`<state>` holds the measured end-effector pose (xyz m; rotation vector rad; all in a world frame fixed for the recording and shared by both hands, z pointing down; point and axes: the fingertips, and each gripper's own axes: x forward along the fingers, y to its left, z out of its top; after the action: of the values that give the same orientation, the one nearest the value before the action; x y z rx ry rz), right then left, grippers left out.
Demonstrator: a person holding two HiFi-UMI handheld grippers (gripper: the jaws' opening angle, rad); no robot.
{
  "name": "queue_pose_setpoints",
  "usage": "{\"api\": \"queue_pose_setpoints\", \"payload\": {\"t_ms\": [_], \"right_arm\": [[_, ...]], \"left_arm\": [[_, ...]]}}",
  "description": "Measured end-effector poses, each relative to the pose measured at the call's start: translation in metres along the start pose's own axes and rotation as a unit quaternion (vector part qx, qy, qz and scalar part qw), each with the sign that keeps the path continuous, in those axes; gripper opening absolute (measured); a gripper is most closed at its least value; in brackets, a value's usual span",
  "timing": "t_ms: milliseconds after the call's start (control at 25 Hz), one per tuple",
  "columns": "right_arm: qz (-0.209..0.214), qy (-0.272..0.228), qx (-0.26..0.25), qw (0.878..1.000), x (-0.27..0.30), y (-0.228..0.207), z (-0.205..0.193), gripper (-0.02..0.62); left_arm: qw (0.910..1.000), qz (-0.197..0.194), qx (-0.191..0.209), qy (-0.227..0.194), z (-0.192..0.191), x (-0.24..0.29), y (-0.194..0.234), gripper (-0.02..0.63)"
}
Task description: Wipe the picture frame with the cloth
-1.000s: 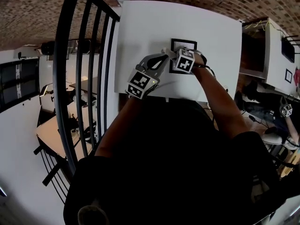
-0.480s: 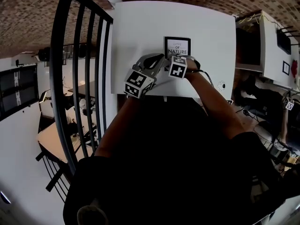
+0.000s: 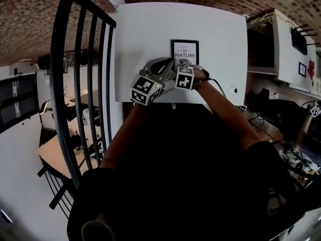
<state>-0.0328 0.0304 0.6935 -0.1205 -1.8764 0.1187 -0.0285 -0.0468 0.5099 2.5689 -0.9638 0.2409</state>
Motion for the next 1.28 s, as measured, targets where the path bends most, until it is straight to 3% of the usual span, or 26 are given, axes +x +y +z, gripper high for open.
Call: {"api": "queue_pose_setpoints", "payload": {"t_ms": [280, 640, 840, 1280], "right_arm": [[-0.008, -0.014, 0.005, 1.000, -0.017, -0.005, -0.002, 0.101], [-0.073, 0.007, 0.039, 0.997, -0.053, -0.087, -0.042, 0.103], [-0.091, 0.041, 0.035, 0.994, -0.058, -0.127, -0.063, 0.104], [-0.126, 0.058, 0.052, 0.989, -0.046, -0.185, -0.070, 0.106]], "left_arm": [[1.0000, 0.002, 0.000, 0.004, -0.002, 0.004, 0.002, 0.000], [0.9998, 0.006, 0.001, 0.017, -0.003, 0.013, 0.003, 0.000], [0.9983, 0.023, -0.009, 0.053, -0.017, 0.020, 0.013, 0.000], [0.9973, 0.047, -0.008, 0.056, -0.028, 0.019, 0.019, 0.000]]}}
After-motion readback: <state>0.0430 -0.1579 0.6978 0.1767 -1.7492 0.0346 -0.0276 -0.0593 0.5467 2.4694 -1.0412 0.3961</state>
